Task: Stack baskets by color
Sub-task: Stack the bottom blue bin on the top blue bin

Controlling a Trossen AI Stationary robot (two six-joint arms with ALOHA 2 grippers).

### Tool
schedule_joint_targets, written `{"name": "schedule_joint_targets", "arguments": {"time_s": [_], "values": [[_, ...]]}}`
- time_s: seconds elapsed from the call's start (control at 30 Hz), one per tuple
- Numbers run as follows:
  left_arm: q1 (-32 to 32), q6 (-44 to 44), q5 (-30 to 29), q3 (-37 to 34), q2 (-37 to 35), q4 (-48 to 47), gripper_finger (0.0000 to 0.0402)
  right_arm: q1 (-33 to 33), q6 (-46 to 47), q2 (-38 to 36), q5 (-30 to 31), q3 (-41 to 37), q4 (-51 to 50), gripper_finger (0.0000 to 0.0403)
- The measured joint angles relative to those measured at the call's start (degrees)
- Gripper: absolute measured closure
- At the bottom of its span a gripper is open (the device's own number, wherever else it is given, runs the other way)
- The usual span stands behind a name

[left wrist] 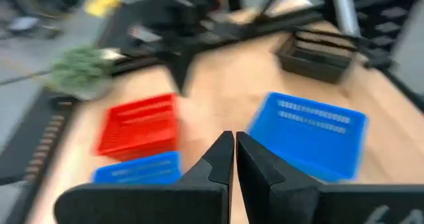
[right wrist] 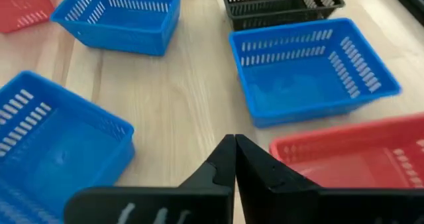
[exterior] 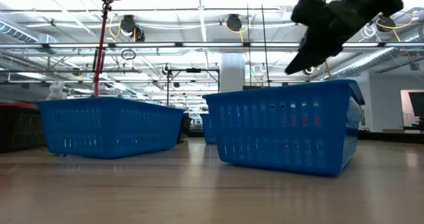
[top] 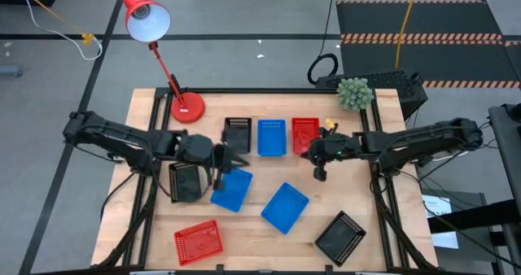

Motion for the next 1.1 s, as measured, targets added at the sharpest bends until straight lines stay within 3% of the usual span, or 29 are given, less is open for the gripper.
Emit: {"name": "schedule_joint_targets", "arguments": {"time_s": [0.2,0.47,0.63,0.8,1.1], "values": [[-4.3,-2.8,1.8,11.4,12.1,-5.0,0.0368,0.0,0.0,-8.1,0.0,0.0,-5.9,0.0403],[-11.4,-1.3,1.9,27.4,29.9,-11.8,0.0251,1.3,5.9,-15.7,-0.2,0.0,-8.8,0.0403],[-15.1,-0.7,1.8,30.0,37.8,-11.5,0.0204,4.9,12.4,-17.0,-1.6,0.0,-9.9,0.0403],[-16.8,-1.9,1.7,30.1,41.8,-11.3,0.0202,9.3,15.3,-16.7,-1.5,0.0,-9.4,0.0403],[-14.3,1.3,1.7,30.1,47.8,-8.6,0.0247,10.3,10.2,-16.8,-1.3,0.0,-6.5,0.0403]]}}
